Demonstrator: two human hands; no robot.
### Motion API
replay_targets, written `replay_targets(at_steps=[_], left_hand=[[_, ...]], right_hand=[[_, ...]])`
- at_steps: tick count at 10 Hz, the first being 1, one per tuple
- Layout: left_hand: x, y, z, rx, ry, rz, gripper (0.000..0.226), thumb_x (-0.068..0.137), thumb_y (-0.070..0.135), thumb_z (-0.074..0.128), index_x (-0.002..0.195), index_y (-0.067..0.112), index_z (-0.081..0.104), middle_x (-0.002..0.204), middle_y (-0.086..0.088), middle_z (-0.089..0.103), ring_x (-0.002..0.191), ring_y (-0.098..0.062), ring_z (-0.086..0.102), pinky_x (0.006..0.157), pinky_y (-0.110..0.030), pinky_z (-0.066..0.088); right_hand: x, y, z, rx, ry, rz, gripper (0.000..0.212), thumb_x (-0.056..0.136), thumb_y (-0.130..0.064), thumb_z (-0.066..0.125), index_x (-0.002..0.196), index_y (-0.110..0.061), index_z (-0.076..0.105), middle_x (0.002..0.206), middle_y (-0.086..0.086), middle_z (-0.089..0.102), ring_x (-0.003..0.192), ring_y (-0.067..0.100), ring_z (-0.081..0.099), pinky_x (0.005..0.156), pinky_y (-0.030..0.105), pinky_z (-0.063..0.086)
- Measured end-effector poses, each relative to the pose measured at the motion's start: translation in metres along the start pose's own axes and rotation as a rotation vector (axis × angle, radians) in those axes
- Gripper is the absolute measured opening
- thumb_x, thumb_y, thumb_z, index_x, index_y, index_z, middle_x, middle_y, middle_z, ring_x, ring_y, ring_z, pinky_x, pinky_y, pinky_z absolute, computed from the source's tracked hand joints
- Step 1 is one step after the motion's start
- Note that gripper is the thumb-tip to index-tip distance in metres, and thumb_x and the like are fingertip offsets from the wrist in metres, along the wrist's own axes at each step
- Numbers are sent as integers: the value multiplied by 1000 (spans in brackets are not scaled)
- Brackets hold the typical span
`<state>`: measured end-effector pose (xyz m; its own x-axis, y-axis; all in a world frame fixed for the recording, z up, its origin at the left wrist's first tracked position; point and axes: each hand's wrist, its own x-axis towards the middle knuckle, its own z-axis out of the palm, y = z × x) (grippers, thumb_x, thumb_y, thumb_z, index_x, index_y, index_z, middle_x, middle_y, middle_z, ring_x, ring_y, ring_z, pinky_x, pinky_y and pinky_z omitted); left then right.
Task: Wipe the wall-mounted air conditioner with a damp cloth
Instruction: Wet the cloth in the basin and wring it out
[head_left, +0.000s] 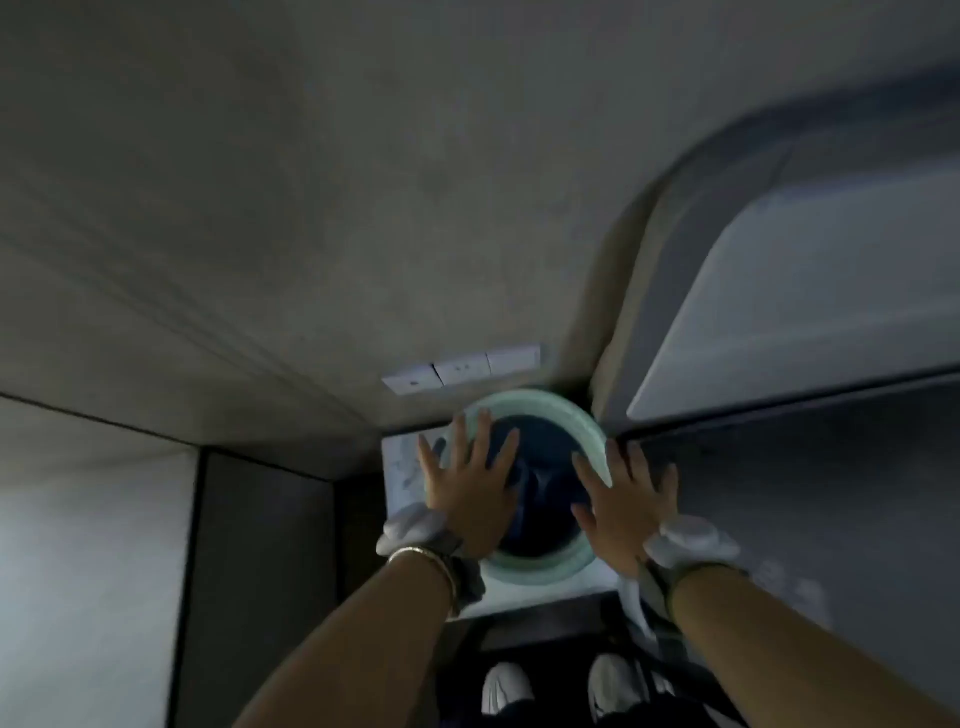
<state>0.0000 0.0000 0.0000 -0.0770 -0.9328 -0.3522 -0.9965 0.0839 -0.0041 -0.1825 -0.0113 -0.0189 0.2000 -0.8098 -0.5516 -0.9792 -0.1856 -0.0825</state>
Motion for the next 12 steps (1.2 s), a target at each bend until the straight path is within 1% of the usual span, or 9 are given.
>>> replay_targets(at_steps=[3, 4, 5, 6, 7, 8, 9, 10, 12], left_hand=[[89, 16, 253, -121, -277, -189, 63, 94, 38, 36, 146, 34, 0, 159, -3, -9, 144, -29, -10, 109, -67, 2], [120, 21, 302, -231, -369, -188, 68, 91, 35, 43, 145, 36, 2, 158, -10, 4, 142, -36, 9, 107, -65, 18], [147, 18, 323, -317, -362, -116, 60, 89, 22, 48, 141, 25, 17, 135, -20, 45, 118, -41, 50, 97, -51, 42], [168, 8, 323, -502, -247, -165, 36, 90, 17, 45, 126, 15, 42, 126, -18, 58, 113, -36, 57, 95, -40, 45], [191, 2, 325, -871, -192, -571, 35, 94, 17, 40, 127, 7, 49, 133, -21, 52, 120, -35, 49, 102, -36, 39], [195, 5, 324, -1299, -283, -709, 56, 97, 43, 31, 135, 3, 42, 142, -19, 45, 129, -34, 43, 112, -40, 31], [186, 7, 319, -1604, -354, -660, 68, 89, 58, 27, 136, 11, 41, 140, -18, 47, 125, -37, 48, 102, -54, 42], [178, 10, 314, -1744, -306, -717, 61, 94, 50, 30, 137, 8, 40, 140, -20, 46, 123, -36, 50, 102, -53, 44], [181, 2, 294, -1155, -103, -624, 53, 97, 13, 44, 143, 2, 19, 146, -17, 37, 132, -29, 40, 109, -32, 29]], right_hand=[[166, -18, 225, 11, -147, -36, 79, 84, -44, 50, 143, -40, -3, 158, 8, -10, 143, 37, -8, 109, 63, 11], [221, -21, 272, 39, -174, -79, 82, 83, -44, 51, 140, -44, -8, 156, 8, -19, 141, 41, -14, 105, 70, 8], [258, -12, 292, 2, -88, -128, 76, 84, -45, 48, 139, -45, -3, 156, 5, -17, 141, 39, -15, 103, 72, 3], [270, 3, 284, 40, 8, -116, 48, 87, -47, 38, 133, -43, 23, 156, 5, 0, 141, 34, -4, 108, 64, 4], [275, 0, 264, 466, 73, -28, 33, 93, -26, 36, 120, -19, 55, 142, 14, 40, 126, 30, 35, 105, 40, 28], [271, -10, 240, 1117, -133, 100, 21, 87, -24, 47, 89, -14, 65, 95, 7, 63, 89, 21, 55, 81, 27, 42], [263, -19, 233, 1363, -204, 107, 26, 76, -34, 61, 90, -13, 67, 85, 8, 70, 83, 26, 67, 80, 33, 55], [252, -40, 228, 1357, -63, 34, 27, 72, -39, 67, 61, -14, 65, 53, 5, 65, 49, 18, 62, 50, 20, 47], [248, -55, 220, 1102, 224, -122, 51, 86, -39, 54, 44, -10, 47, 49, 3, 48, 67, 24, 55, 63, 30, 38]])
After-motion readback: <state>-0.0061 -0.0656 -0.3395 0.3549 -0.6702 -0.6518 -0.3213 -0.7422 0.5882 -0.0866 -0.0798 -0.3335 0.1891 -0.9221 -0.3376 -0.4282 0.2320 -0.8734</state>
